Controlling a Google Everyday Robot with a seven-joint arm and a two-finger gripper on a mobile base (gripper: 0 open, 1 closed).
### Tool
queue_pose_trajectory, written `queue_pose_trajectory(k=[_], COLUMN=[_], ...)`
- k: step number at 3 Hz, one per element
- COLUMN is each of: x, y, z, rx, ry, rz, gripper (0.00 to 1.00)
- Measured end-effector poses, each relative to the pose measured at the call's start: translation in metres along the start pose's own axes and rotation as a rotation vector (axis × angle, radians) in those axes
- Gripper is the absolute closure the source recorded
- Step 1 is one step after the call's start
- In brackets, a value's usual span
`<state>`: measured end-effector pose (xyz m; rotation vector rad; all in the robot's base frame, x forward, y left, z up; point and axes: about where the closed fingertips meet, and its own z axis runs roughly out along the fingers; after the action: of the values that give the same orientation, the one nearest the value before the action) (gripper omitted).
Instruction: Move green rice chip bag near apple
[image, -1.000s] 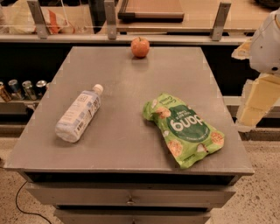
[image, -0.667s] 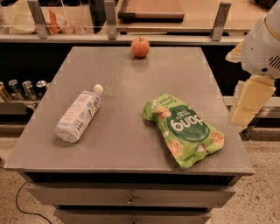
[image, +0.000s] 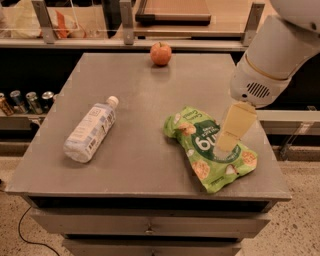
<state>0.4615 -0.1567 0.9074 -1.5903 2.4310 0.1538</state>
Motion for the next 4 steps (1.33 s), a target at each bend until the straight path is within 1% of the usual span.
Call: queue_pose_trajectory(k=[1,2,3,4], x=[-0.009,-0.012,-0.01,-0.009], y=[-0.005,-0.011,-0.016,-0.018], z=[0.035,0.058,0.07,0.07], rx=[-0.023,-0.031,-0.039,-0.039], ry=[0.008,0.016,0.027,0.03], rz=[0.07,0.122,0.16,0.167], gripper=[0.0,0.18,0.41,0.64])
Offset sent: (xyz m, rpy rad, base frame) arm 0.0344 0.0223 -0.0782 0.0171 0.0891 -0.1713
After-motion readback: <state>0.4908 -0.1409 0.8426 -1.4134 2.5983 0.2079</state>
